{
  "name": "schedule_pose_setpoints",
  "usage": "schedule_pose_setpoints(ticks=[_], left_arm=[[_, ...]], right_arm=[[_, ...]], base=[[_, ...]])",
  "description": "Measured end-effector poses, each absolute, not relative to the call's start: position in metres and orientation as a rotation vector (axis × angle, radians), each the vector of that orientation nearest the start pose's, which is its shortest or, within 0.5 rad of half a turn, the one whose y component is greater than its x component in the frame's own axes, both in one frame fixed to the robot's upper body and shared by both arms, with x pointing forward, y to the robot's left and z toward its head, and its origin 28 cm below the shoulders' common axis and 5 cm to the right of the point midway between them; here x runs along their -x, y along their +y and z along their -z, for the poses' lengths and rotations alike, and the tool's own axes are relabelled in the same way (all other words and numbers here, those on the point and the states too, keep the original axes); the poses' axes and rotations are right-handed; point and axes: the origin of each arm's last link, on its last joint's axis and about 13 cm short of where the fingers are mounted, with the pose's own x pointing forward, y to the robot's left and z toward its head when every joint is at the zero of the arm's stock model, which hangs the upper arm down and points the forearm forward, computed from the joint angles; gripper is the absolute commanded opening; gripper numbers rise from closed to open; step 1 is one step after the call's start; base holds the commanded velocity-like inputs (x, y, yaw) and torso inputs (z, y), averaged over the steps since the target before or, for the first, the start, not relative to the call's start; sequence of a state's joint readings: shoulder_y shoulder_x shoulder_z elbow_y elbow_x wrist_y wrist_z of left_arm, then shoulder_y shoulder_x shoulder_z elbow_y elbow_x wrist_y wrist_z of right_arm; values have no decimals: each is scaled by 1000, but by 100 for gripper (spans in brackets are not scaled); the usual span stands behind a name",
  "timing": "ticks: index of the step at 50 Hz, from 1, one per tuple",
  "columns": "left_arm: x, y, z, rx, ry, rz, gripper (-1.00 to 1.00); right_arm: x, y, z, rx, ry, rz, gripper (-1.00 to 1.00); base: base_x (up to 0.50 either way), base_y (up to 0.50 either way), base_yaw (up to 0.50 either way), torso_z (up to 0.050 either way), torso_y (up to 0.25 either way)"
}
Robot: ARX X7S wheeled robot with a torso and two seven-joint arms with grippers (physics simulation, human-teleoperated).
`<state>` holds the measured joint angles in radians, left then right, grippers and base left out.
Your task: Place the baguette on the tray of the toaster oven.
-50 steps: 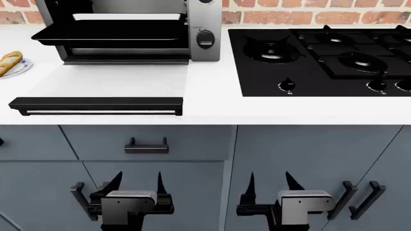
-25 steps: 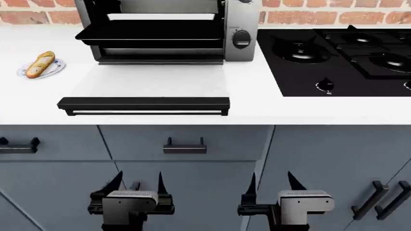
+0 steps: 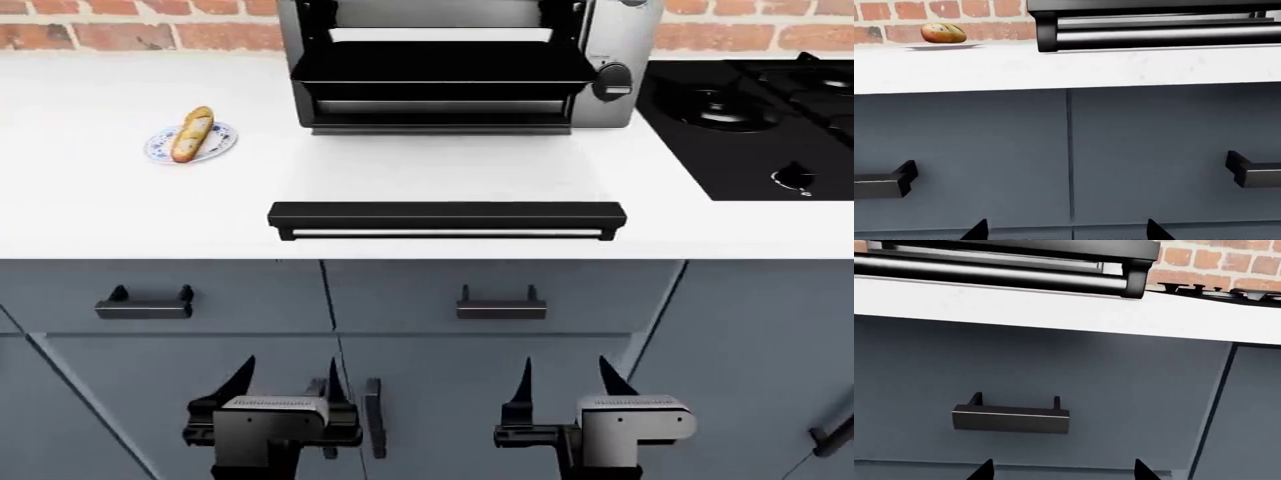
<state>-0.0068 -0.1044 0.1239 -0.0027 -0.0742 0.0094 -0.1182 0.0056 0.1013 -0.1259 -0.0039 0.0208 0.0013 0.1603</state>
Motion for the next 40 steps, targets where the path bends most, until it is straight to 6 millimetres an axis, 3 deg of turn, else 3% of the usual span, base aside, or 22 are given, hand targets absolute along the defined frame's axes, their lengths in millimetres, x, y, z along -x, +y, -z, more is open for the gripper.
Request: schedule_pose_setpoints(ticks=[24, 40], left_arm=[[-210, 206, -13, -29, 5, 0, 100], [-210, 206, -13, -30, 6, -2, 100]], right_arm=[[-210, -97, -14, 98, -4, 53, 100], [-210, -96, -13, 86, 0, 67, 100]], base=[[45, 491, 0, 0, 0], [5, 10, 0, 6, 0]])
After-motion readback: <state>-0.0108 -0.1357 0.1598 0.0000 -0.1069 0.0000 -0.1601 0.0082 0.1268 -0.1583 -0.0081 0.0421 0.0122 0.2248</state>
